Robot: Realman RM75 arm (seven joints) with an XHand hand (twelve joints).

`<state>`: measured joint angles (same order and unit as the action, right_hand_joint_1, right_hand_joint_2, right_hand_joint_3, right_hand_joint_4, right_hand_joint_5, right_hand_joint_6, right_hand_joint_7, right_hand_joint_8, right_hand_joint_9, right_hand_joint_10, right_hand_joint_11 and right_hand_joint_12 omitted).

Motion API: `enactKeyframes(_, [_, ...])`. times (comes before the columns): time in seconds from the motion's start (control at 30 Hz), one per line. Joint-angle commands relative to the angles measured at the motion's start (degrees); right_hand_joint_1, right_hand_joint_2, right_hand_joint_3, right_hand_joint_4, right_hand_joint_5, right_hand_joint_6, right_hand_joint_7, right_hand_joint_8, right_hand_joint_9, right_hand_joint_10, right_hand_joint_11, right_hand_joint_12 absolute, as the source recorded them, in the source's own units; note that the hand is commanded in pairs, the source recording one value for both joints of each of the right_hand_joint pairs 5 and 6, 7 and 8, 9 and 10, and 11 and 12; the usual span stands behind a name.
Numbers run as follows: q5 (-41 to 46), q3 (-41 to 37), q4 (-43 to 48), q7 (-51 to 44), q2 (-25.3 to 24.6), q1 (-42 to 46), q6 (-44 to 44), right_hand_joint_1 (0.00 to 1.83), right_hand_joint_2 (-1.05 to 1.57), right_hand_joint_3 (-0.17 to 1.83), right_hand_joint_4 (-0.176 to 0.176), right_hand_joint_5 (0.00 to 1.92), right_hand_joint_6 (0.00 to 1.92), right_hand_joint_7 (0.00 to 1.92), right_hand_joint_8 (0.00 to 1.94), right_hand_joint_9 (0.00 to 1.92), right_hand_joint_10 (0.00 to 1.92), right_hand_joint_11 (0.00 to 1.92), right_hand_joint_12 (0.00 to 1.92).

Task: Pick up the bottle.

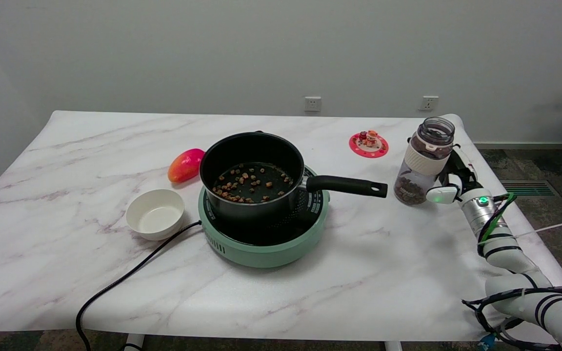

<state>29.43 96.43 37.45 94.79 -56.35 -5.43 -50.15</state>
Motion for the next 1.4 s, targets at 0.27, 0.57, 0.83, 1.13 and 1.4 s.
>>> enactKeyframes(0.27, [0.4, 0.9, -1.5, 0.3, -1.2, -1.7, -0.9, 1.40, -0.61, 0.92, 0.000, 0.22, 0.22, 0.65, 0.65, 0.54, 0.54, 0.18, 0.18])
enactKeyframes(0.57, [1.4, 0.8, -1.9, 0.2, -1.2, -1.6, -0.9, 1.48, -0.30, 0.87, 0.000, 0.59, 0.59, 0.99, 0.99, 0.83, 0.83, 0.44, 0.44])
enactKeyframes(0.83, [3.4, 0.7, -2.0, -0.3, -1.2, -1.5, -0.6, 1.51, -0.02, 0.97, 0.000, 1.13, 1.13, 1.34, 1.34, 1.02, 1.02, 0.76, 0.76])
enactKeyframes(1.13, [3.4, 0.1, -2.3, -0.3, -1.1, -2.2, -0.5, 1.50, 0.29, 0.74, 0.000, 1.51, 1.51, 1.58, 1.58, 1.13, 1.13, 0.94, 0.94])
enactKeyframes(1.4, [3.4, 0.3, -1.9, -0.2, -0.6, -4.3, -0.3, 1.49, 0.45, 0.60, 0.000, 1.74, 1.74, 1.65, 1.65, 1.15, 1.15, 0.98, 0.98])
